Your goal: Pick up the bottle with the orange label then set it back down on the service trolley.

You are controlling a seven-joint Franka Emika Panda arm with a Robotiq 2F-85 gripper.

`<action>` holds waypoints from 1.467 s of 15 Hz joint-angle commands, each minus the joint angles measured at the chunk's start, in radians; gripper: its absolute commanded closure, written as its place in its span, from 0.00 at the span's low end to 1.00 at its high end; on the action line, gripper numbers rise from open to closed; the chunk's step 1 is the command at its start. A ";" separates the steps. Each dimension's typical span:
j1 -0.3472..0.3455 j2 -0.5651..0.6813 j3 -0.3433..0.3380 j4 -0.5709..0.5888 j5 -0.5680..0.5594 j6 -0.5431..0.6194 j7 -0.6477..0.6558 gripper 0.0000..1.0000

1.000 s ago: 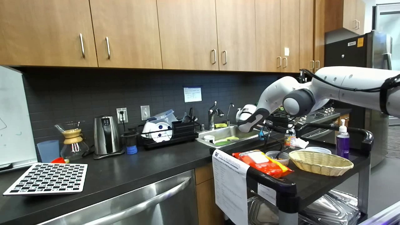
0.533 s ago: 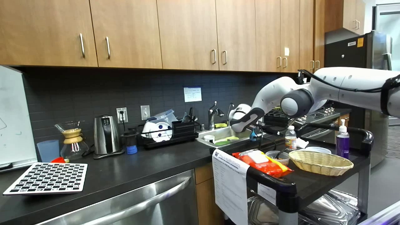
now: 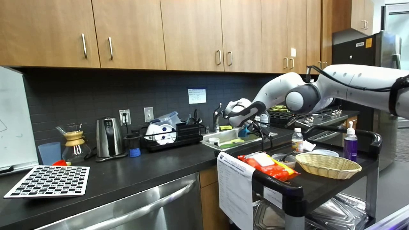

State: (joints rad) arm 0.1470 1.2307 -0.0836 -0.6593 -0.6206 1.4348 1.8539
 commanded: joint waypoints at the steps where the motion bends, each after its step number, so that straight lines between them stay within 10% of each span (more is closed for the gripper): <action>1: -0.045 -0.137 0.061 -0.084 0.044 0.084 -0.082 0.00; 19: -0.329 -0.788 0.423 -0.737 0.302 0.418 -0.819 0.00; 20: -0.246 -0.839 0.298 -0.783 0.411 0.441 -0.901 0.00; 22: -0.233 -0.910 0.279 -0.876 0.510 0.457 -1.025 0.00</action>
State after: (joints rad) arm -0.1192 0.4741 0.2635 -1.3393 -0.2445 1.8391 0.9882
